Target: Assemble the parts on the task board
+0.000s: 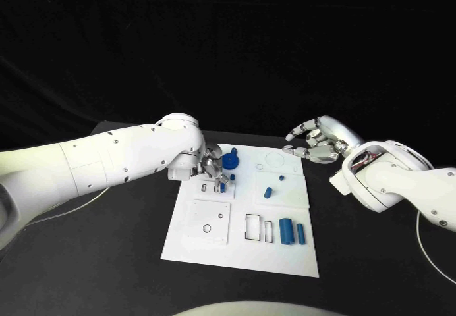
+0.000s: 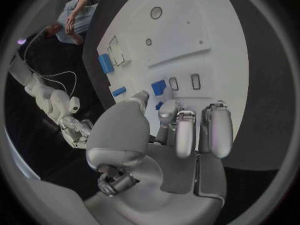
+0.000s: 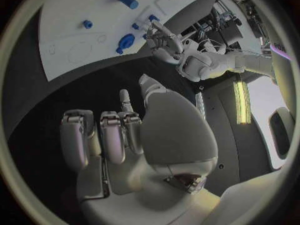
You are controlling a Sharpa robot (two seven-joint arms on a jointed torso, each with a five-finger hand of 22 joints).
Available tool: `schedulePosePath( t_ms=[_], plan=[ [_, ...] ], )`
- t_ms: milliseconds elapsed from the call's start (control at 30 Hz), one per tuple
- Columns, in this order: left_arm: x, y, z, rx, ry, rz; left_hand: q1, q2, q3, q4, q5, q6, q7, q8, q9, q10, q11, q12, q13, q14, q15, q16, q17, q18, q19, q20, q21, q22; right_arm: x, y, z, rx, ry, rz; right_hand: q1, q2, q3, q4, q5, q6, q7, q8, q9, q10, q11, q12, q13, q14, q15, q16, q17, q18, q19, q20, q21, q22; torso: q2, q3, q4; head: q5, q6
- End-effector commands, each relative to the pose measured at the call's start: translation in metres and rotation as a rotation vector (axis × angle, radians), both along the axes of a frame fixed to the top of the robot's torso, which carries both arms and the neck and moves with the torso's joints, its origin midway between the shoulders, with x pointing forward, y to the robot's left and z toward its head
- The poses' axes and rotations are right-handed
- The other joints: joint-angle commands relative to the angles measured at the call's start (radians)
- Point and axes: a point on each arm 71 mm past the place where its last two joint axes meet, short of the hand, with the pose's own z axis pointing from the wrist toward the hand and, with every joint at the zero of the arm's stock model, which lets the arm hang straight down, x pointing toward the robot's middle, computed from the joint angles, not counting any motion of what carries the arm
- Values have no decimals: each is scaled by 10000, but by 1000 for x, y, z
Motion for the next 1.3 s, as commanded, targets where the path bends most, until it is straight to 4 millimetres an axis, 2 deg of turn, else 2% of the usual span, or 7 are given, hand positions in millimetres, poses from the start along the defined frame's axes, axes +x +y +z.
schedulePosePath(
  t_ms=[33,867,1033,1167,1200,1233,1300],
  plan=[
    [-2,-2,-2,17,281,-97,117,-6,88,4,46,-55,17,16,20,-80,-24,-13,15,1039,-40,42,2633,-132,59,19,65,14,0,1,-1,-148,46,121,-58,8,37,30,58,44,-9,58,-13,629,-55,-5,2195,934,-63,-56,2181,88,575,-30,-15,1963,1,-1,4,-4,-18],
    [-1,-1,-6,-56,527,-15,774,-18,964,14,53,-84,4,-122,208,-113,-39,-46,48,1039,-49,42,2633,-144,76,14,109,108,0,2,-2,-173,89,145,-52,34,61,27,118,47,-11,63,-19,635,-59,0,2201,930,-67,-60,2167,91,568,-36,-28,1953,-3,16,6,-27,-101],
    [-1,-1,-6,-275,602,133,1832,0,2410,-349,102,-212,-26,-295,260,-191,-83,-146,-1,1039,-121,42,2633,-150,88,-39,137,165,0,2,-3,-176,94,144,-49,39,68,25,133,47,-12,63,-21,631,-60,-4,2197,932,-68,-59,2174,89,573,-37,-22,1959,-1,20,12,-29,-100],
    [-1,-1,-6,-545,678,325,2174,-510,4364,-779,163,-240,12,-253,495,-153,-30,-211,-6,1039,-103,42,2633,-161,97,-28,165,224,0,2,-3,-184,101,148,-44,44,79,23,166,46,-13,64,-25,631,-60,-5,2196,931,-71,-60,2171,92,566,-40,-34,1950,-7,17,-2,-14,-98],
    [-1,0,-6,-597,696,365,1866,-826,5387,-948,164,-234,40,-122,721,-89,14,-231,-14,1039,-51,42,2633,-160,90,4,169,233,0,2,-3,-184,101,155,-44,45,82,22,177,46,-13,65,-26,633,-61,-3,2198,932,-71,-59,2173,91,568,-40,-32,1952,-6,20,-2,-11,-93],
    [-1,1,-6,-665,726,419,1650,-969,5920,-1137,179,-241,81,-27,881,-52,16,-235,-5,1039,-44,42,2633,-159,89,4,175,244,0,2,-3,-181,105,164,-43,46,84,22,186,46,-13,65,-27,634,-61,-2,2199,932,-72,-59,2173,91,569,-41,-31,1953,-9,21,-5,-9,-90],
    [-1,3,-6,-822,788,547,1380,-1061,6480,-1436,189,-270,80,63,1076,-21,-29,-246,-5,1039,-33,42,2633,-163,87,20,179,253,1,2,-3,-178,112,174,-342,33,-29,71,170,54,-15,78,-40,635,-60,-2,2198,928,-71,-66,2156,94,564,-46,-46,1943,-13,21,-7,-5,-76]
  ],
)
